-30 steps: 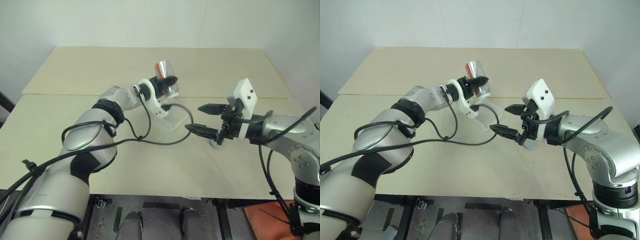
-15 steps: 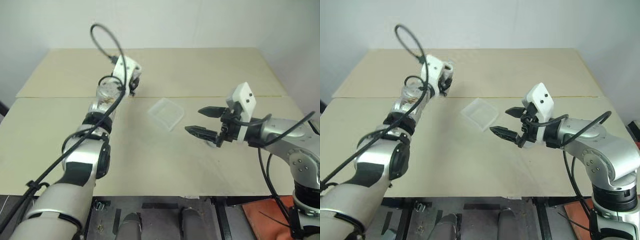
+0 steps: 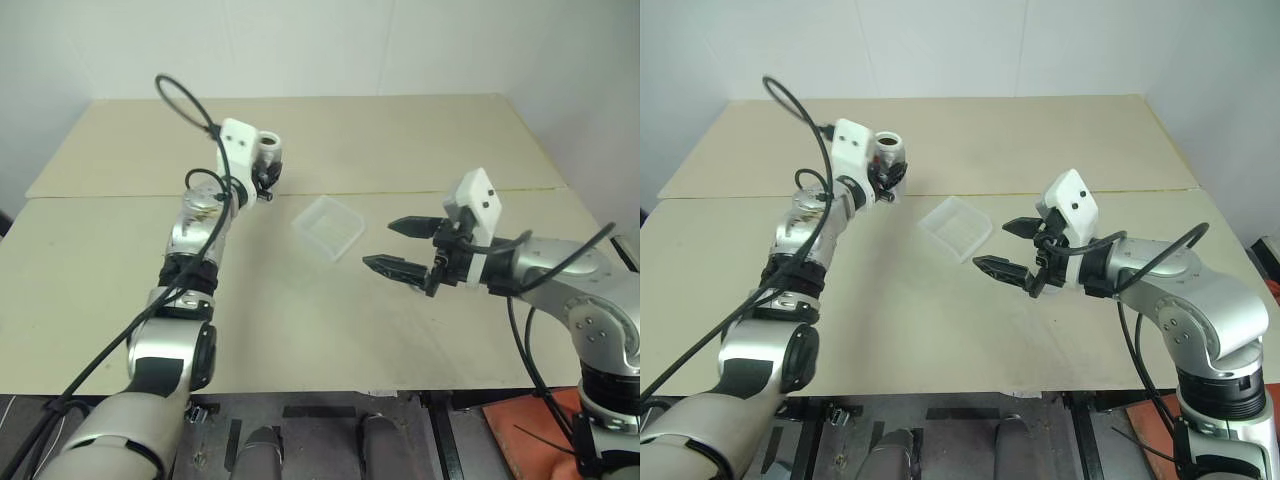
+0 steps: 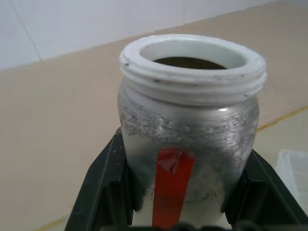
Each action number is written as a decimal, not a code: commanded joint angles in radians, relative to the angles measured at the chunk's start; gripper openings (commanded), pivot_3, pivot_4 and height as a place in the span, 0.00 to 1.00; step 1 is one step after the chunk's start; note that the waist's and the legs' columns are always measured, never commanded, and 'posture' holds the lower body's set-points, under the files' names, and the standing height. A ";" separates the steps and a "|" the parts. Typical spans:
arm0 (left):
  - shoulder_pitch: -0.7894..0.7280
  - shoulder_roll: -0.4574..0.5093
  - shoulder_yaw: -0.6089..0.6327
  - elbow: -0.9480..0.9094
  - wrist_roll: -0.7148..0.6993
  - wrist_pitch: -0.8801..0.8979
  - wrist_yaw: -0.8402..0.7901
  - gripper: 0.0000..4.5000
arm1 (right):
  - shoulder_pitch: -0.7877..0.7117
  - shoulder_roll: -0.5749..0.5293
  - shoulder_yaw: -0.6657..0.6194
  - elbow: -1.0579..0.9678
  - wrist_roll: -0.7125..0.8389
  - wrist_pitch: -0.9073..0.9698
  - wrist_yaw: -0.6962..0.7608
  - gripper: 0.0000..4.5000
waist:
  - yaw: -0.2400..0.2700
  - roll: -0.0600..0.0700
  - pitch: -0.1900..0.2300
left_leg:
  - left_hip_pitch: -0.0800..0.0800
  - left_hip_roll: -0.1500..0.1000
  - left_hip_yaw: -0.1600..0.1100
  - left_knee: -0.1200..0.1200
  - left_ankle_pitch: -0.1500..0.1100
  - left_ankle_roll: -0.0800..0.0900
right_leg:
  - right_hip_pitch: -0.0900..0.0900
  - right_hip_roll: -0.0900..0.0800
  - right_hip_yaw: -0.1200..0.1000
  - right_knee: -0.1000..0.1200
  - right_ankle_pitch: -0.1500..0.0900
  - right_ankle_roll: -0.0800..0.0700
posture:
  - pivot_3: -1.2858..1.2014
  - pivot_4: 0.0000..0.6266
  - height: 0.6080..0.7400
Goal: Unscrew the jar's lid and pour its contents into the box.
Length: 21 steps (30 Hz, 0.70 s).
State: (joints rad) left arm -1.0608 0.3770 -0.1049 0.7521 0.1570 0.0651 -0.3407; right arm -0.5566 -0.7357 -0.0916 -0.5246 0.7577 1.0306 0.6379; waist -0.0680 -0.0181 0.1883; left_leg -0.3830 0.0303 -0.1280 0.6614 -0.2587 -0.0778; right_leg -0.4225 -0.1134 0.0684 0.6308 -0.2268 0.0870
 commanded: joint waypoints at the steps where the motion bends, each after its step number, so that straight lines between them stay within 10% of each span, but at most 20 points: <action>1: -0.138 0.079 -0.265 0.092 0.363 -0.352 0.202 0.42 | -0.045 -0.025 -0.018 0.005 -0.018 -0.053 0.021 0.99 | 0.004 0.000 0.000 | 0.000 0.000 0.000 0.000 0.000 0.000 | 0.000 0.000 0.000 -0.001 0.000 0.000 | 0.52 0.24 1.00; 9: -0.373 0.078 -0.831 0.380 1.025 -0.463 0.694 0.42 | -0.075 -0.016 -0.007 0.007 -0.032 -0.070 0.015 0.99 | 0.026 0.000 0.000 | -0.001 0.000 0.001 0.000 -0.001 0.002 | 0.000 0.000 0.000 -0.001 0.001 0.001 | 0.52 0.24 1.00; 21: -0.442 -0.031 -1.004 0.479 1.204 -0.423 0.833 0.42 | -0.030 0.015 -0.093 -0.079 0.051 -0.023 -0.087 0.99 | 0.036 0.000 0.000 | -0.004 0.000 0.001 0.000 -0.004 0.006 | -0.002 0.000 0.000 -0.001 0.001 0.001 | 0.52 0.24 1.00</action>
State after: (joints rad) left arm -1.4649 0.3453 -1.1051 1.2222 1.3523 -0.3812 0.4701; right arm -0.5859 -0.7176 -0.1412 -0.5659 0.7841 1.0038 0.5638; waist -0.0324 -0.0183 0.1884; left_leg -0.3871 0.0299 -0.1274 0.6611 -0.2624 -0.0714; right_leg -0.4249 -0.1136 0.0686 0.6298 -0.2262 0.0883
